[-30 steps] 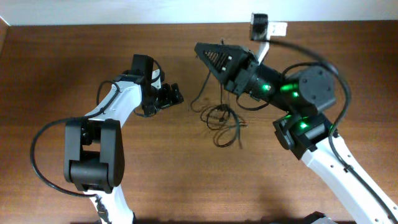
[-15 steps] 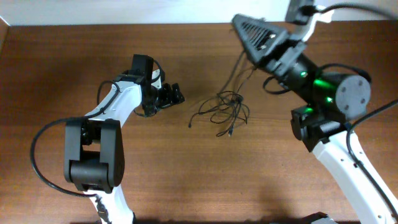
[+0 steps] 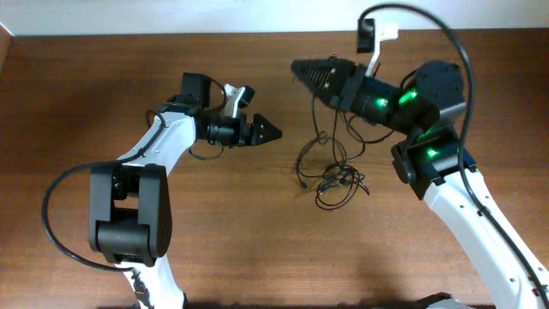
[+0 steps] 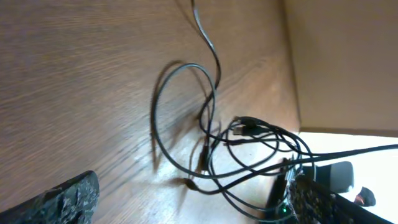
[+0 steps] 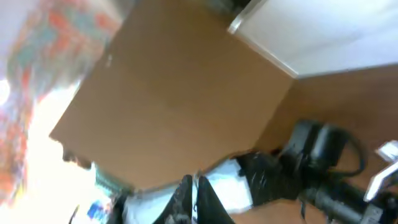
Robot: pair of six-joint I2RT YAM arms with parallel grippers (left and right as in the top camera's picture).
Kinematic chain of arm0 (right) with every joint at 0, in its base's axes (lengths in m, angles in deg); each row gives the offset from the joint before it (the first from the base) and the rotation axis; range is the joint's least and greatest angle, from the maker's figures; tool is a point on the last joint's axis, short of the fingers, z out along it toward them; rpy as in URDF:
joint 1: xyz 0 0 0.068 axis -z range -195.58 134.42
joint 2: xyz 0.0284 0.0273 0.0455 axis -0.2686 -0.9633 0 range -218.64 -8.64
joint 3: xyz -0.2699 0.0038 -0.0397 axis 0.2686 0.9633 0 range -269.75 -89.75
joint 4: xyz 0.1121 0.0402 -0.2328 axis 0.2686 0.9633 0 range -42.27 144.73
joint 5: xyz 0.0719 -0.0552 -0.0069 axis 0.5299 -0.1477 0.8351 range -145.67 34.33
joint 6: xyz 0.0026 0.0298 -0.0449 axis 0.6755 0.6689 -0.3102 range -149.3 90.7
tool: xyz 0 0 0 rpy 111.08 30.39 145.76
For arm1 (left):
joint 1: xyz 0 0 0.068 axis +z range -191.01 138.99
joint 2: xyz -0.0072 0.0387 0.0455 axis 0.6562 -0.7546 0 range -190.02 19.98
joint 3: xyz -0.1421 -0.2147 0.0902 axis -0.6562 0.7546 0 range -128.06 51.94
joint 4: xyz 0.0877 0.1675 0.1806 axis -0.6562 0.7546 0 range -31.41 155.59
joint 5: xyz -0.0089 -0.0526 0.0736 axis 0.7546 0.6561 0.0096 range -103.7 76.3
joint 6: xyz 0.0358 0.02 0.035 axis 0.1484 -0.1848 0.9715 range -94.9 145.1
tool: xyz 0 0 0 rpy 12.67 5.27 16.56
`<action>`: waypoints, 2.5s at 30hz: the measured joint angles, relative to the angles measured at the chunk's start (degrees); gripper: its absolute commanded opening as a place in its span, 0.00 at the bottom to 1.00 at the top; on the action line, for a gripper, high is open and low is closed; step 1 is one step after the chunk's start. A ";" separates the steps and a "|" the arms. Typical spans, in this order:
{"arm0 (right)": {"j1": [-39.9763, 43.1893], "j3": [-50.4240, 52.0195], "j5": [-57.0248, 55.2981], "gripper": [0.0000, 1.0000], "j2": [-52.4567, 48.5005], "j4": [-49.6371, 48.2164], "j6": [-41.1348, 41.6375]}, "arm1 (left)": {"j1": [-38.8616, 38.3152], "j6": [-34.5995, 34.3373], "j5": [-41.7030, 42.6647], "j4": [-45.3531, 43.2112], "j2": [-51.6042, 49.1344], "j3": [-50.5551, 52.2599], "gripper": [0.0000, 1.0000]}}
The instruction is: Untangle cables
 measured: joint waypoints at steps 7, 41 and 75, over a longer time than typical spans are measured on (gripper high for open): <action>0.09 0.00 32.09 0.04 0.00 -2.80 -8.94 | -12.74 -7.26 0.35 -0.09 0.00 0.00 0.98; 7.82 0.00 37.57 0.04 12.94 0.94 2.84 | -4.85 -23.98 -42.36 14.73 -0.11 0.09 0.00; 36.20 33.53 22.01 0.08 -12.39 11.85 -15.15 | 17.03 -12.68 -16.92 4.61 0.22 9.73 0.69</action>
